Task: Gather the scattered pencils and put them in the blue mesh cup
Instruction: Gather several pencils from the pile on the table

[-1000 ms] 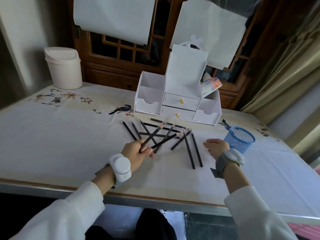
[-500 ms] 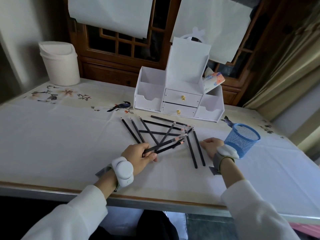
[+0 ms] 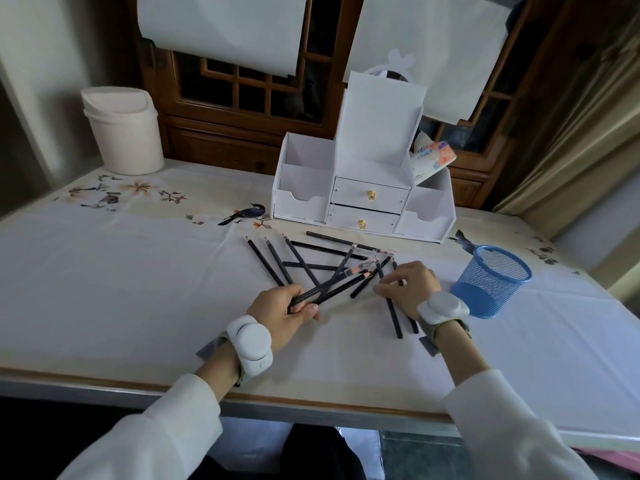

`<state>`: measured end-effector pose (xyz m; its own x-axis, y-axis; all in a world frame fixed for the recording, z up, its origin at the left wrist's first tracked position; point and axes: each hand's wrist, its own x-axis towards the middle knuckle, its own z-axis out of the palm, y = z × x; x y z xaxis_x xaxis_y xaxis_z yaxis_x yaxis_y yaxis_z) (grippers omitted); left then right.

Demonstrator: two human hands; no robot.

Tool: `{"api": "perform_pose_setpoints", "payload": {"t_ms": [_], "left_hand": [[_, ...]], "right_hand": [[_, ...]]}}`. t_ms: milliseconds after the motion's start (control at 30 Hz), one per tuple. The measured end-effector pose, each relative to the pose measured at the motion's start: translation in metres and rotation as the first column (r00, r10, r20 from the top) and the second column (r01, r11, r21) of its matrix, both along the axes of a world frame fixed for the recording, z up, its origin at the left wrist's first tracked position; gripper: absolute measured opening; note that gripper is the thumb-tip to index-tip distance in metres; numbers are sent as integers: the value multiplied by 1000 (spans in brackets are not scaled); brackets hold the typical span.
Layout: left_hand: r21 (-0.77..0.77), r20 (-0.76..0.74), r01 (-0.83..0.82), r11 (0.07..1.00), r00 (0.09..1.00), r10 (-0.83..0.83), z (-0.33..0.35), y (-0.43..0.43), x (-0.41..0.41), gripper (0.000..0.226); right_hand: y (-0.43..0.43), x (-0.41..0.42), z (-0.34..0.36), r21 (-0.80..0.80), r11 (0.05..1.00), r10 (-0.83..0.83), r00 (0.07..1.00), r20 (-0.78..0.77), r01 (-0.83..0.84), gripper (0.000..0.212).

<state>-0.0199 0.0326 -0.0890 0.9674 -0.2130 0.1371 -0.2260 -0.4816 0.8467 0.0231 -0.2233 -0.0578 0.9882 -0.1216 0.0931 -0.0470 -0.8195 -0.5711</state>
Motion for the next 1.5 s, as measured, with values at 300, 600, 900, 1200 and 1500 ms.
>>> {"api": "perform_pose_setpoints", "payload": {"t_ms": [300,600,900,1200,1500], "left_hand": [[-36,-4,-14,999,1000,14,-3,-1,2,35],[-102,-15,-14,995,1000,13,-5,-3,3,31],[-141,-12,-9,990,1000,7,-9,-3,6,32],[-140,2,9,990,1000,-8,-13,-3,7,32],[-126,9,7,992,1000,-6,-11,-4,5,33]], "right_hand": [[10,3,-2,-84,995,47,998,-46,-51,12],[9,1,-2,490,872,-103,970,220,-18,12],[11,-1,-3,735,624,58,953,296,-266,18],[10,2,-8,719,642,96,958,271,-268,22],[7,3,-9,746,595,136,952,272,-299,23]]}}
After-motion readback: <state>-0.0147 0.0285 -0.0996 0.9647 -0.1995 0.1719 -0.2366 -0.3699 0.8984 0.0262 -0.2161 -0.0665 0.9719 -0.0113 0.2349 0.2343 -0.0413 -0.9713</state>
